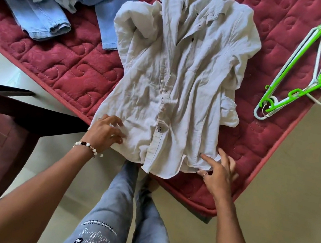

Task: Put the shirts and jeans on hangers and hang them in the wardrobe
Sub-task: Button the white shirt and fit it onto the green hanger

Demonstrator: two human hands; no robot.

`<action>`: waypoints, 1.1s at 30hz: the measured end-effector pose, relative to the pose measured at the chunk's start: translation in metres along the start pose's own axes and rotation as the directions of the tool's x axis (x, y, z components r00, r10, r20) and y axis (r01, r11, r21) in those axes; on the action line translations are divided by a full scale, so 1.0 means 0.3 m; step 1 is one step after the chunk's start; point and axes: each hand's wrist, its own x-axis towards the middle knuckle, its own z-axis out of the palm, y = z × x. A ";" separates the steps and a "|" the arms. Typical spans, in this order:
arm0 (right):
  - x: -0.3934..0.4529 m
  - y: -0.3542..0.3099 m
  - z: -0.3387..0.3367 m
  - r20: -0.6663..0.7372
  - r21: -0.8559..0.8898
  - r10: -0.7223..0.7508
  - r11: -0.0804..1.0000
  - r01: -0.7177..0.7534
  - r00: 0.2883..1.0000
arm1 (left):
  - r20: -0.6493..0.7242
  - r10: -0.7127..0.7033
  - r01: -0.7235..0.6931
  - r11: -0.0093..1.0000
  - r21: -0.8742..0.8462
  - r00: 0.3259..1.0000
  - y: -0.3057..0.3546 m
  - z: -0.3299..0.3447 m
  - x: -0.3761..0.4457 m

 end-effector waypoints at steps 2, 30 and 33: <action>-0.001 -0.005 0.002 -0.094 0.020 -0.006 1.000 0.008 0.996 | -0.009 -0.030 0.030 0.999 -0.015 1.000 0.008 -0.002 0.011; -0.092 -0.136 -0.281 0.299 -0.689 0.511 0.700 -0.188 0.806 | 0.539 -0.551 0.196 0.792 0.578 0.637 0.029 -0.276 -0.075; -0.114 -0.240 -0.212 0.320 -0.779 0.473 0.625 -0.057 0.821 | 0.600 -0.687 0.179 0.705 0.686 0.410 0.095 -0.240 -0.042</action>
